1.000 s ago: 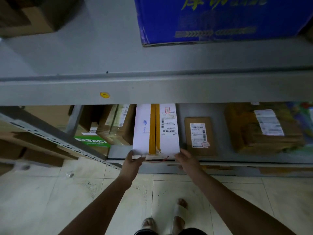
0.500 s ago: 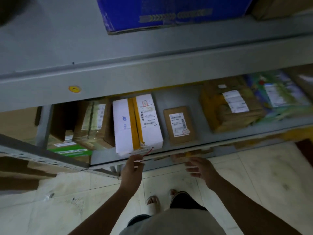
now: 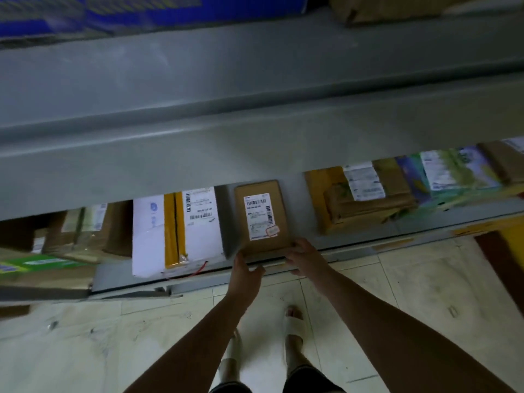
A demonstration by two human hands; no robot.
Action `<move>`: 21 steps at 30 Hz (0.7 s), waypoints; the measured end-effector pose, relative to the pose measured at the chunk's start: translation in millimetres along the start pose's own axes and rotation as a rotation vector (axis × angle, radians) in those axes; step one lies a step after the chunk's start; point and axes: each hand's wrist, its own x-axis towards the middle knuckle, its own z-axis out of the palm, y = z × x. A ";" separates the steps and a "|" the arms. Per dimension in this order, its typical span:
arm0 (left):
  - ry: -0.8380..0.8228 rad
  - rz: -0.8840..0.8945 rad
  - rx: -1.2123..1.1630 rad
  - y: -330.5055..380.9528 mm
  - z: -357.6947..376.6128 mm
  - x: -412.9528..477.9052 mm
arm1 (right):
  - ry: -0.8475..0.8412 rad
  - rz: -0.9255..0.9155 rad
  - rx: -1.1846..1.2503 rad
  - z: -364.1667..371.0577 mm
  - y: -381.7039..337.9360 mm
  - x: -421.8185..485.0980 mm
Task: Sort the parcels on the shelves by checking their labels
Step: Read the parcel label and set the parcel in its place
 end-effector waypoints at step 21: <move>-0.121 0.185 -0.305 6.5 -98.2 -186.3 | -0.137 -0.377 0.051 -25.7 1.7 -202.3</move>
